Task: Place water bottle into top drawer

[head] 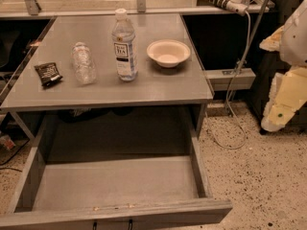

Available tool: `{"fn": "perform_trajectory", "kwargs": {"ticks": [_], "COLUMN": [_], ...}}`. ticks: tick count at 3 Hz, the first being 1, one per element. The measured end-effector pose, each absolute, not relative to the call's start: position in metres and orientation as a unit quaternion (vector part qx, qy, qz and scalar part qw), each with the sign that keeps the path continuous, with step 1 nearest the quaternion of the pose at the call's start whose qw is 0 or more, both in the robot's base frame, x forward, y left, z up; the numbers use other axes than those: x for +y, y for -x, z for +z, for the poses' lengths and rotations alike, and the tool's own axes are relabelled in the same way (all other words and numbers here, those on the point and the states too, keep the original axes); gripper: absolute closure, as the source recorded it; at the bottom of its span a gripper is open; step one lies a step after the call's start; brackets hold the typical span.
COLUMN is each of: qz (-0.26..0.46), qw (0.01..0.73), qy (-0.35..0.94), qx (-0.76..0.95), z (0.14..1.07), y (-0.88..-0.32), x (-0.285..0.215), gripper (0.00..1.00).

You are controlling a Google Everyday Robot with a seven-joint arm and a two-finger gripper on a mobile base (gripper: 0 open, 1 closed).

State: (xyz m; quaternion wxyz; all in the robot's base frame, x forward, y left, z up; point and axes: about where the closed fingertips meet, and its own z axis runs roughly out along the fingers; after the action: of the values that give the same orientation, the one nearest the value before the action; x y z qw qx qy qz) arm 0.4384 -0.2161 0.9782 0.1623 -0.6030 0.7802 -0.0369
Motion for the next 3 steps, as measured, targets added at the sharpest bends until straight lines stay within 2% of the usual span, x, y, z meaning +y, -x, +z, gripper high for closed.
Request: {"fn": "perform_trajectory", "kwargs": {"ticks": [1, 2, 3], "qz": [-0.037, -0.030, 0.006], "qw": [0.162, 0.169, 0.176], "qy": [0.603, 0.623, 0.658], "qx": [0.780, 0.763, 0.732], "z": [0.978, 0.982, 0.979], "y": [-0.438, -0.437, -0.429], "x": [-0.216, -0.195, -0.163], "gripper": [0.00, 0.00, 0.00]}}
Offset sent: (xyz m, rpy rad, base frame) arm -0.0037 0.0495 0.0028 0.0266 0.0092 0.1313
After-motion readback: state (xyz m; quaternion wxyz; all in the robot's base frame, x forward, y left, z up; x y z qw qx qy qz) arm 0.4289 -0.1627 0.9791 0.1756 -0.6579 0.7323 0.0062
